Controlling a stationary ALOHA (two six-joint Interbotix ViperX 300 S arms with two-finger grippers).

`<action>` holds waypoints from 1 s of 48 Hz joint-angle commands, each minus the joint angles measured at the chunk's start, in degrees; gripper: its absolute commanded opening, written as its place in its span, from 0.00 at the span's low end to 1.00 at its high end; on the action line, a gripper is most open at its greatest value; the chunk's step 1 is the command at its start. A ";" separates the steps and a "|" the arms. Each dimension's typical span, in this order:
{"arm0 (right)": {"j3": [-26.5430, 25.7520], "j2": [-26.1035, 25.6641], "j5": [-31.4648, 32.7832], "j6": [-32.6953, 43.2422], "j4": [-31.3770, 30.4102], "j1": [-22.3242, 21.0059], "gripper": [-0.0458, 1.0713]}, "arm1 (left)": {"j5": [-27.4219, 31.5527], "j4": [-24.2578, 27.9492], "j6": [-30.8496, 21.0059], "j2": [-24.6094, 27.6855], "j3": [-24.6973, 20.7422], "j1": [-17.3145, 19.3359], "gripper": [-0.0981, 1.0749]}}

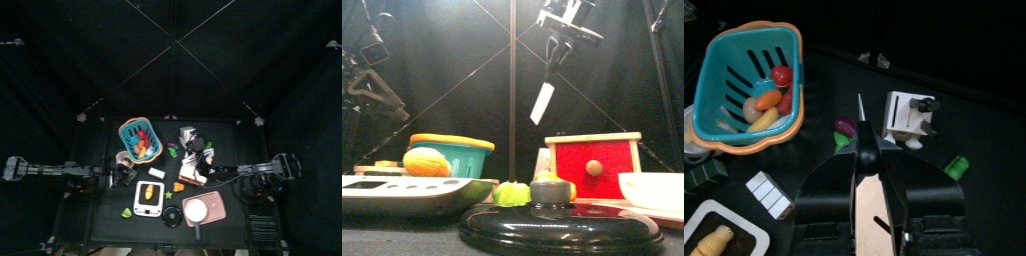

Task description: Grab cleaver with other hand

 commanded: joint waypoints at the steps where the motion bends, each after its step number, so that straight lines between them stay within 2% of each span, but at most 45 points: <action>1: 1.58 -3.78 -0.62 0.44 -2.90 2.55 0.47 | -1.23 0.09 0.09 0.09 -1.41 -0.09 0.75; 9: 6.24 -6.86 -5.80 1.49 -5.63 6.50 0.47 | -5.27 0.88 0.35 0.00 -1.49 -1.41 0.75; 16: 10.28 -8.79 -14.77 3.52 -9.32 8.35 0.47 | -8.53 2.99 0.35 0.09 -1.49 -2.99 0.75; 30: 20.48 -11.34 -32.87 8.26 -22.15 8.35 0.47 | -15.73 5.98 0.26 0.00 -2.02 -5.01 0.75; 38: 22.76 -11.16 -39.29 11.78 -27.69 7.73 0.47 | -20.04 5.89 0.09 0.26 -3.08 -6.86 0.75; 48: 22.24 -8.00 -41.66 15.64 -33.57 7.21 0.47 | -21.27 5.98 0.26 3.96 -5.27 -7.82 0.75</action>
